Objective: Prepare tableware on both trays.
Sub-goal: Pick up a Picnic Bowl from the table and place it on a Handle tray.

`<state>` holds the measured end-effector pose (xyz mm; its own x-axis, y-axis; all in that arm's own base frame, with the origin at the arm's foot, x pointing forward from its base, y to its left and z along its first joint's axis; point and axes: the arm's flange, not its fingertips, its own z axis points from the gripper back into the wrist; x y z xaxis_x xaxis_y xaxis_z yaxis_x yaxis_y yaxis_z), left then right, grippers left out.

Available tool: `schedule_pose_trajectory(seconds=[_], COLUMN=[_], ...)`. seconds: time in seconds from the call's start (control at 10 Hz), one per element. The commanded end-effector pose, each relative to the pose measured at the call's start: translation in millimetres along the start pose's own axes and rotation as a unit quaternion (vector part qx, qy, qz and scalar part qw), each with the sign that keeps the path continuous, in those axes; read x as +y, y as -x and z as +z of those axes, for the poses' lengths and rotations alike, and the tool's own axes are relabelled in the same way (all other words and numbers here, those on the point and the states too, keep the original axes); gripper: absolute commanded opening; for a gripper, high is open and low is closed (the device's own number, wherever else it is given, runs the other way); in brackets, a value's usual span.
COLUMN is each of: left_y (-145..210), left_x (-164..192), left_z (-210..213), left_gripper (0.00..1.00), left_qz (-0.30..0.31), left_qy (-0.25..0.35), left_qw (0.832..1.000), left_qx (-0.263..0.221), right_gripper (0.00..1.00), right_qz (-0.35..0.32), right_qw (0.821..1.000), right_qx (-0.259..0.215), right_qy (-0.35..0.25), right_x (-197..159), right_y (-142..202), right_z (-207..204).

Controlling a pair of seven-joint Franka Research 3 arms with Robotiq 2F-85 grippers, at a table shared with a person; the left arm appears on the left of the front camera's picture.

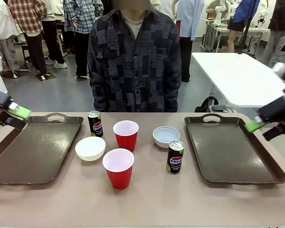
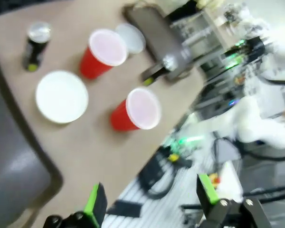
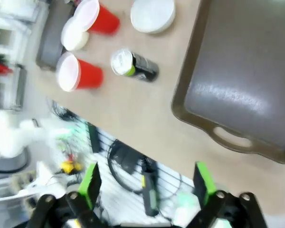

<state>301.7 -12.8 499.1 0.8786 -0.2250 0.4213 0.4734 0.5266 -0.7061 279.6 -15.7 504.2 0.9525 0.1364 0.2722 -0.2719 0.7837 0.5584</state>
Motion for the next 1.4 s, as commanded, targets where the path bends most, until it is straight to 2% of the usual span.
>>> schedule_pose_trajectory(seconds=[0.0,0.1,0.4,0.7,1.1,1.3], left_y=[21.1,26.1,27.7,33.9,40.2,42.2], left_x=[27.2,37.3,60.2,67.7,70.6,68.5], left_z=[13.9,33.5,82.6,116.9,130.6,130.1], left_gripper=[1.00,1.00,1.00,1.00,1.00,1.00], left_qz=[0.065,0.085,0.113,0.126,0.144,0.161], left_qy=[0.065,0.053,-0.005,-0.058,-0.122,-0.173], left_qw=[0.994,0.993,0.993,0.990,0.982,0.971], left_qx=[-0.052,-0.070,-0.027,-0.020,0.000,0.015], right_gripper=[1.00,1.00,1.00,1.00,1.00,1.00], right_qz=[-0.039,-0.056,-0.074,-0.112,-0.134,-0.132], right_qw=[0.994,0.992,0.992,0.989,0.987,0.988], right_qx=[-0.029,-0.042,-0.038,-0.038,-0.039,-0.048], right_qy=[-0.097,-0.108,-0.091,-0.086,-0.078,-0.069], right_x=[-43.1,-59.1,-85.7,-103.1,-102.5,-96.0], right_y=[45.1,52.6,67.6,78.0,92.2,92.6], right_z=[-16.3,-6.8,35.8,57.0,76.6,80.3])
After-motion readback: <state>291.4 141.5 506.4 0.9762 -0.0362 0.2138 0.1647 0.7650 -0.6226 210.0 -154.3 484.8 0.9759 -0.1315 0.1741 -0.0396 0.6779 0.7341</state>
